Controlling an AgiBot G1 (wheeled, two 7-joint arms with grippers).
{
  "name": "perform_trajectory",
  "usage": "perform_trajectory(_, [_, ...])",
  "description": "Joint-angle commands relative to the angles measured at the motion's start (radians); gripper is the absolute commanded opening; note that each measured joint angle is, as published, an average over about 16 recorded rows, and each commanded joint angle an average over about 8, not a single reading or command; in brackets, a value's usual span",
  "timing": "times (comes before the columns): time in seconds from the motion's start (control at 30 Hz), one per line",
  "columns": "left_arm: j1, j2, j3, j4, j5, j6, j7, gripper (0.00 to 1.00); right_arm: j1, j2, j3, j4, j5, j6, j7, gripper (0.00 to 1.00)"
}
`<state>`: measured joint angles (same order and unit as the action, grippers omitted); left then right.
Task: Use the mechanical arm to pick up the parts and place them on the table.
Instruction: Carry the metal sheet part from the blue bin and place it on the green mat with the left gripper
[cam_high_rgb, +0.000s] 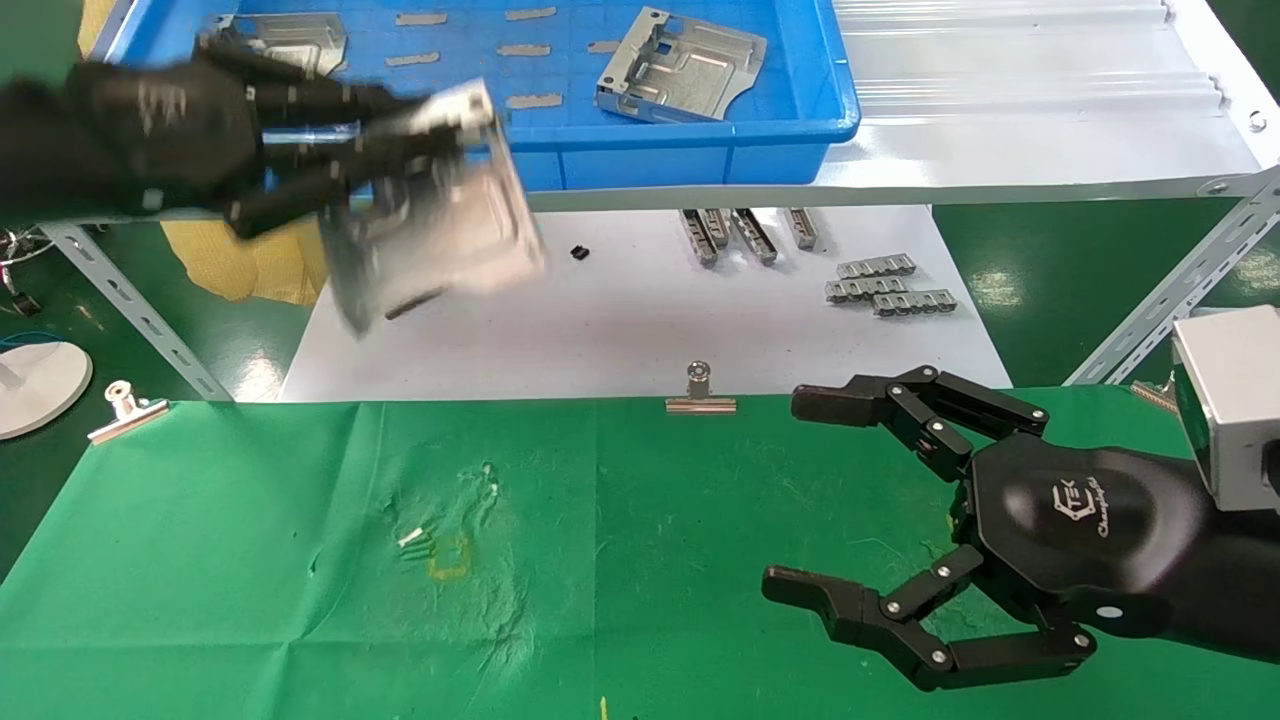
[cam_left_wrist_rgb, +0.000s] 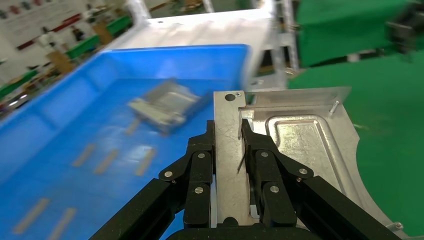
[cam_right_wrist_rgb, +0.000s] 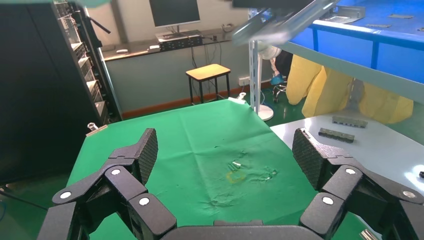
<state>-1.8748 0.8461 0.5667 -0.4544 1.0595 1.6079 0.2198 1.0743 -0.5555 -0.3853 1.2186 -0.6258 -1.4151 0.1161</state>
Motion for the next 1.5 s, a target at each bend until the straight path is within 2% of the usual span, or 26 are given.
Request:
perform_trajectory(0.03, [0.062,-0.047,0.023,-0.116,-0.07,0.002,-0.024,0.0,0.0,0.0,0.0,0.0,0.0,0.0,0.0,1.0])
perform_trajectory(0.13, [0.127,-0.106,0.08,-0.222,-0.136,-0.007,-0.049,0.0,0.0,0.0,0.0,0.0,0.0,0.0,0.0,1.0])
perform_trajectory(0.27, [0.161,-0.128,0.157,-0.238,-0.12,-0.024,-0.018,0.0,0.0,0.0,0.0,0.0,0.0,0.0,0.0,1.0])
perform_trajectory(0.4, [0.159,-0.091,0.224,-0.163,-0.03,-0.044,0.067,0.0,0.0,0.0,0.0,0.0,0.0,0.0,0.0,1.0])
perform_trajectory(0.63, [0.139,0.021,0.314,-0.009,0.136,-0.104,0.257,0.0,0.0,0.0,0.0,0.0,0.0,0.0,0.0,1.0])
perform_trajectory(0.77, [0.131,0.075,0.334,0.073,0.181,-0.142,0.347,0.0,0.0,0.0,0.0,0.0,0.0,0.0,0.0,1.0])
perform_trajectory(0.93, [0.129,0.124,0.335,0.17,0.185,-0.156,0.412,0.0,0.0,0.0,0.0,0.0,0.0,0.0,0.0,1.0])
perform_trajectory(1.27, [0.127,0.171,0.321,0.315,0.159,-0.114,0.463,0.0,0.0,0.0,0.0,0.0,0.0,0.0,0.0,1.0])
perform_trajectory(1.5, [0.125,0.192,0.34,0.366,0.184,-0.086,0.492,0.01,0.0,0.0,0.0,0.0,0.0,0.0,0.0,1.0])
